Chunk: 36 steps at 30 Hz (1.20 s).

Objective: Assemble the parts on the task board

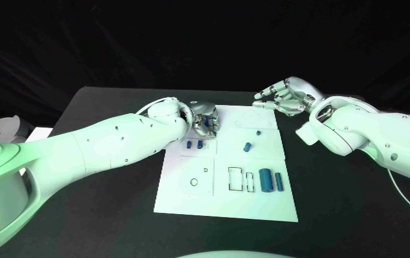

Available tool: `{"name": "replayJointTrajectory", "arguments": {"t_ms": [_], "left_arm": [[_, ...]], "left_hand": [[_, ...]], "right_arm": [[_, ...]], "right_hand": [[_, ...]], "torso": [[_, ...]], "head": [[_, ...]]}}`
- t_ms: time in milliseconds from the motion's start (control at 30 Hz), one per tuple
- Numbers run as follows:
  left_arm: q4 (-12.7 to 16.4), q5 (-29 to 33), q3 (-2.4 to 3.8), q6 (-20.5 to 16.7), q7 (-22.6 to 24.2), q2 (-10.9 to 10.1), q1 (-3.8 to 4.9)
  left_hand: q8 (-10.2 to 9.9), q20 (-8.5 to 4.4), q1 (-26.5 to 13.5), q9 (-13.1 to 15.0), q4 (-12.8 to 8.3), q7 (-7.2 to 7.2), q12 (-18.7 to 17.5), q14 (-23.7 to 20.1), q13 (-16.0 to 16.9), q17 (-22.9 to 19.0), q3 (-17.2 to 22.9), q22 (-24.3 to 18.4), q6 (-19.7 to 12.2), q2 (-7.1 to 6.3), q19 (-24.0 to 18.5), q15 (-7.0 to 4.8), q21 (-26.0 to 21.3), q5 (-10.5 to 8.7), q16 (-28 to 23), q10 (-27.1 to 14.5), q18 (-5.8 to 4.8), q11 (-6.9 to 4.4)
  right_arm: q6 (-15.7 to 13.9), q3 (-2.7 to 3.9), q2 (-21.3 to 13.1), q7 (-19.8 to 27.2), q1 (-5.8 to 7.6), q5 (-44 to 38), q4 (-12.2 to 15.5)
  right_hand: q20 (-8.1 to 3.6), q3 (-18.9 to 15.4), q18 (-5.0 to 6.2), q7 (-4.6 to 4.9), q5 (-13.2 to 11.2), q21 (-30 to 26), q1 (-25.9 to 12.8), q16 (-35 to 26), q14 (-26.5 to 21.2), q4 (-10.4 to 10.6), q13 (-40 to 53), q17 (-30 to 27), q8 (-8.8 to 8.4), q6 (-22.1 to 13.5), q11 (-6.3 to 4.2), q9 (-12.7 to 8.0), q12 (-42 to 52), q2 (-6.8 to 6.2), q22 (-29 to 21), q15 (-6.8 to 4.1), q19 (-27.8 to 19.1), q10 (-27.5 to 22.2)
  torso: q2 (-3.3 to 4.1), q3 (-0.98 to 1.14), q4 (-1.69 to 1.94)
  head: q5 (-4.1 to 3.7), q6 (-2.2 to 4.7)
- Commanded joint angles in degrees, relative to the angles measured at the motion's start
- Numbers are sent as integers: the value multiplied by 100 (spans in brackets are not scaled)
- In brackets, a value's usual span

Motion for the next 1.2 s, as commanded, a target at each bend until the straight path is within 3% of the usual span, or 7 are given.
{"name": "replayJointTrajectory", "arguments": {"t_ms": [33,667,800,1200], "left_arm": [[-29,-39,2,222,-63,39,-9],[-103,-44,1,383,-175,92,-26],[-107,-46,1,412,-162,93,-26],[6,189,14,-40,-191,16,-31]], "left_hand": [[-43,-11,30,-11,-13,-7,-49,265,-27,-9,70,13,61,59,78,-42,33,-3,-4,55,-100,-2],[-135,-15,94,-53,-224,28,-197,264,-134,-8,569,132,239,177,69,-46,119,2,46,283,-113,-6],[-216,4,63,-79,-322,64,-349,257,-185,-26,775,178,281,150,64,-19,152,-2,53,346,-122,27],[-334,9,-66,-96,-496,81,-655,251,-239,-46,1072,273,467,137,68,-19,224,-7,78,613,-132,22]], "right_arm": [[39,1,4,52,-3,-22,13],[43,1,-4,49,-3,-22,23],[46,1,-5,49,-3,-22,24],[19,1,11,44,-3,-16,16]], "right_hand": [[-12,-36,9,3,17,-21,-7,-22,549,-1,873,1318,-15,8,-27,10,9,42,1156,-28,390,76],[-12,-40,10,3,18,-23,-7,-22,549,0,875,1319,-15,9,-27,10,12,44,1154,-28,389,78],[-12,-45,10,3,18,-24,-8,-22,549,2,877,1319,-14,10,-27,10,17,46,1152,-28,387,80],[-13,-75,9,2,5,-21,-35,-20,550,36,883,1323,-10,17,-28,12,31,86,1159,-29,391,87]], "torso": [[0,-2,0],[-1,-5,2],[-1,-3,2],[0,-2,-7]], "head": [[2,-4],[-8,-19],[-6,-21],[-14,-13]]}}
